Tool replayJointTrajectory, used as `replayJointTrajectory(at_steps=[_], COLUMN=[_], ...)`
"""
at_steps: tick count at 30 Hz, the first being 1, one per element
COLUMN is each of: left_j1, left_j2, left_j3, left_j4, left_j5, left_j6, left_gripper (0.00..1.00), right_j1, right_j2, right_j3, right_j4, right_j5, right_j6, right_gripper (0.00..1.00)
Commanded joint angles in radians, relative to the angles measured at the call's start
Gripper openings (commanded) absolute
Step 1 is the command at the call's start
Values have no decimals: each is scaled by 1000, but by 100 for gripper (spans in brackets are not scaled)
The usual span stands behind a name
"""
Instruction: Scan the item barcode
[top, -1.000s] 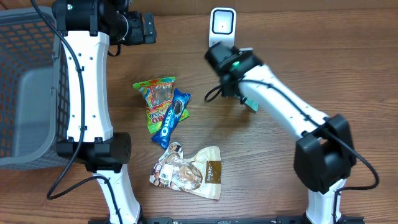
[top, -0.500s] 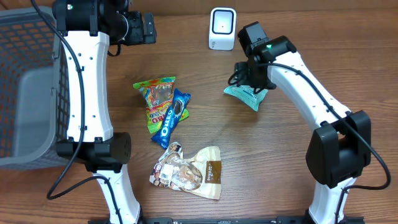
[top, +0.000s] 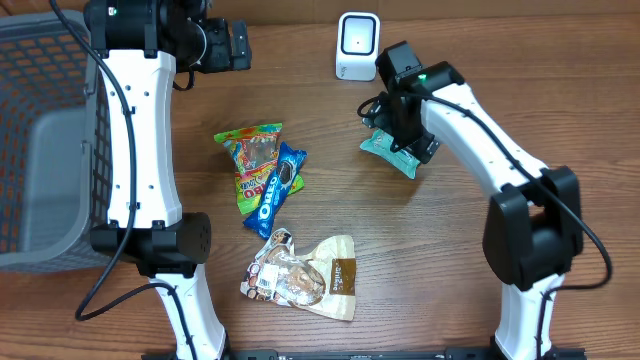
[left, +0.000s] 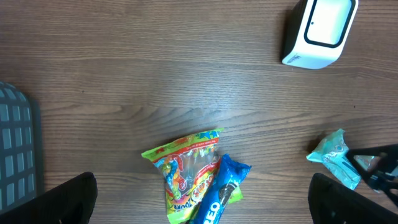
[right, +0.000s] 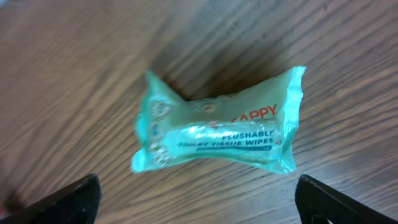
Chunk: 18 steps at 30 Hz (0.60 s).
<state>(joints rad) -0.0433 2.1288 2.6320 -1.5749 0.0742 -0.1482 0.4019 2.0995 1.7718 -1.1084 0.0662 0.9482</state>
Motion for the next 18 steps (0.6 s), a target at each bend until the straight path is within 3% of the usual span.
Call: replayJointTrajectory(at_steps=[1, 12, 15, 18], left_j1=[4, 4, 4, 4], left_j2=[10, 10, 10, 10], left_j3=[5, 6, 5, 5], left_j4=[2, 2, 2, 2], left_j5=[-3, -3, -3, -3], left_j6=[-6, -6, -6, -6], left_gripper=[100, 100, 100, 100], right_j1=[3, 3, 3, 2], right_j2=[41, 113, 130, 130], right_j3=[-6, -32, -34, -34], right_j4=[0, 16, 23, 31], right_j5=[-8, -11, -25, -27], right_j6=[55, 56, 55, 39], right_gripper=[100, 95, 88, 69])
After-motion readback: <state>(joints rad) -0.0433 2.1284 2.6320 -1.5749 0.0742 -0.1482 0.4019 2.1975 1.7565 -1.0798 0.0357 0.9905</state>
